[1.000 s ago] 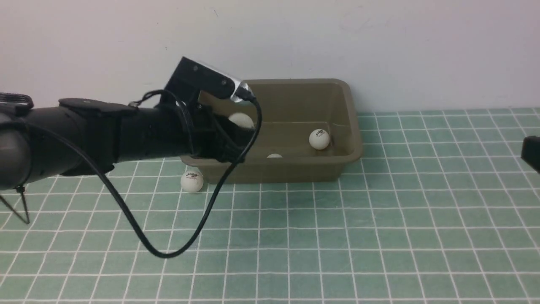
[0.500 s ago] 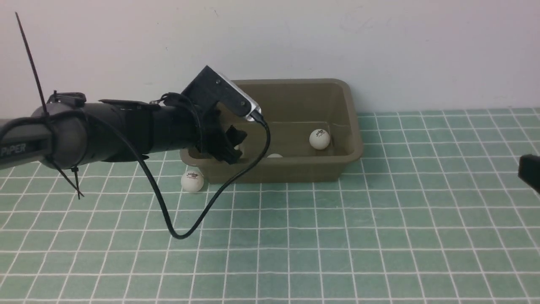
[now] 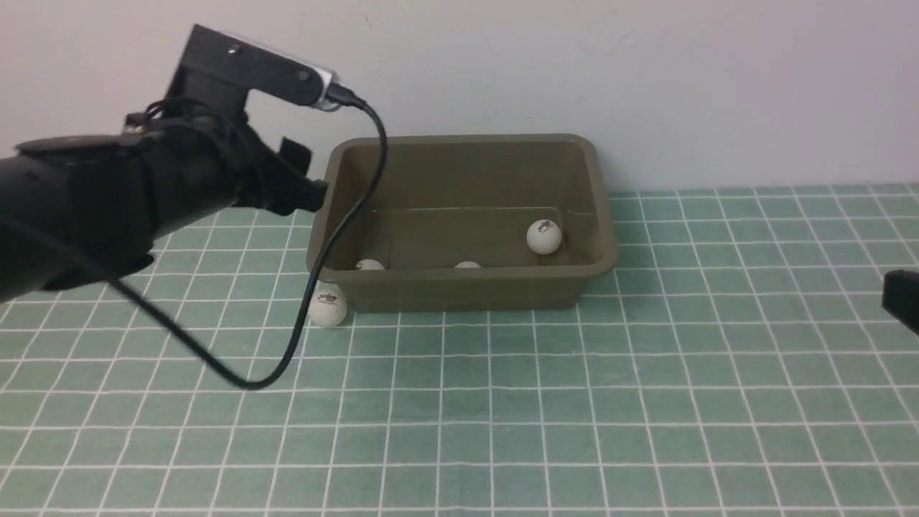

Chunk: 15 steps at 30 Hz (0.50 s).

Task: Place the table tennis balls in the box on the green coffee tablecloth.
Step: 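Reach for and grasp a ping pong ball on the table beside the basket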

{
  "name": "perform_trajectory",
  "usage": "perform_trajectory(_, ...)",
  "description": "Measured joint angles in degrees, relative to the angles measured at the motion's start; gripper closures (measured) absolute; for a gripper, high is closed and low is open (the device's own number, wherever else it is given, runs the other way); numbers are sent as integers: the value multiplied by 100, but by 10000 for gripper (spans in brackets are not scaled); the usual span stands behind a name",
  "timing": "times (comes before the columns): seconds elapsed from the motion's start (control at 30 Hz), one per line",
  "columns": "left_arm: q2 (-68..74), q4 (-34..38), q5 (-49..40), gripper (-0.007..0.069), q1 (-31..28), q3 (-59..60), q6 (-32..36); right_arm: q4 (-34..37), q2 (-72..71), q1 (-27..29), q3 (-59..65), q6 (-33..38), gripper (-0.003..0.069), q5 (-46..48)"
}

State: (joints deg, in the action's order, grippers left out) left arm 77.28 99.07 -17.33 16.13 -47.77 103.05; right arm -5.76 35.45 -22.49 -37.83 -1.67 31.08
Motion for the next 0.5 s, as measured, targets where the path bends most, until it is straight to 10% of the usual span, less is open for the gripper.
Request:
perform_trajectory(0.23, -30, -1161, -1923, 230, 0, 80, -1209, -6, 0, 0, 0, 0, 386, 0)
perform_trajectory(0.5, -56, -4104, -2232, 230, 0, 80, -4658, -6, 0, 0, 0, 0, 386, 0)
